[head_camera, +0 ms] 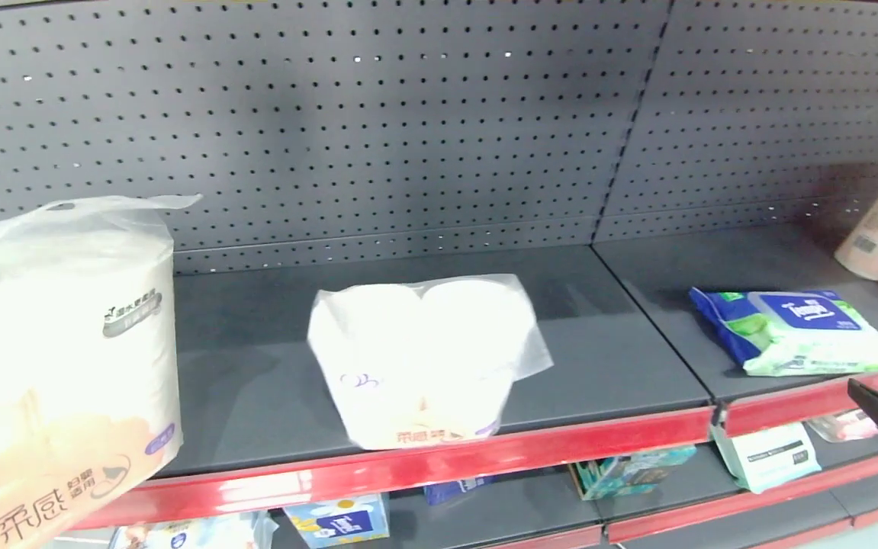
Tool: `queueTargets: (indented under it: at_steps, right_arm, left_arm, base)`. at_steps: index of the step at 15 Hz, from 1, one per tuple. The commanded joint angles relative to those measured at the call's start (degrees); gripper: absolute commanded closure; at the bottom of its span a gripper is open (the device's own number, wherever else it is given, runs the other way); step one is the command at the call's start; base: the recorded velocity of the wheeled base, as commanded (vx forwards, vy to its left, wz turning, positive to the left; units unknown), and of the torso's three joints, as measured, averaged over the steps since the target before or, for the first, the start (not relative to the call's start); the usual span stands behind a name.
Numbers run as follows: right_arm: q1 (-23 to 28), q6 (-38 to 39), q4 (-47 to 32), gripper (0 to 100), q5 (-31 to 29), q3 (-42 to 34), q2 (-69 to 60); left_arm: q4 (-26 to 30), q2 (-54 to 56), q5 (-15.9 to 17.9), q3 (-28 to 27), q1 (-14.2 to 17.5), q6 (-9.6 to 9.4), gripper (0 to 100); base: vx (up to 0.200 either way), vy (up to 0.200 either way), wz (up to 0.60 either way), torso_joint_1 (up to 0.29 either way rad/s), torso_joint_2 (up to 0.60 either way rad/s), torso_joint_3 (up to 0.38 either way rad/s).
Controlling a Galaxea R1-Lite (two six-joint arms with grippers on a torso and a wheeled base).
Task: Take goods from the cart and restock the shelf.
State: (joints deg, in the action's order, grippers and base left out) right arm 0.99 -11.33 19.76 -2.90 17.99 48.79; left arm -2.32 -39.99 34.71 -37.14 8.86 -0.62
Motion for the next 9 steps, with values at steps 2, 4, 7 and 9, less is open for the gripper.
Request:
queueTargets:
  at_steps: [2,4,7,9]
  right_arm:
    - [-0.02,0.43,0.19,0,0.0,-0.06,0.43]
    - [0.07,0.51,0.28,0,0.0,-2.17,-0.89]
    - [-0.11,0.51,0.28,0,0.09,-5.16,-3.26]
    - [-0.28,0.43,0.28,0,0.09,-5.16,-3.26]
  left_arm:
    - [0.03,-0.18,-0.08,-0.03,0.01,0.01,100]
    - [0.03,-0.18,-0.34,0.14,0.1,0.01,100]
    - [0.03,-0.09,-0.34,0.14,0.1,0.09,100]
    - [0.12,-0.01,-0.34,0.32,0.1,0.09,100]
  base:
    - [0.0,0.0,-0.3,0.001,0.0,0.004]
    - [0.0,0.0,0.0,0.0,0.0,0.0]
    - [0.0,0.0,0.0,0.0,0.0,0.0]
    - [0.0,0.0,0.0,0.0,0.0,0.0]
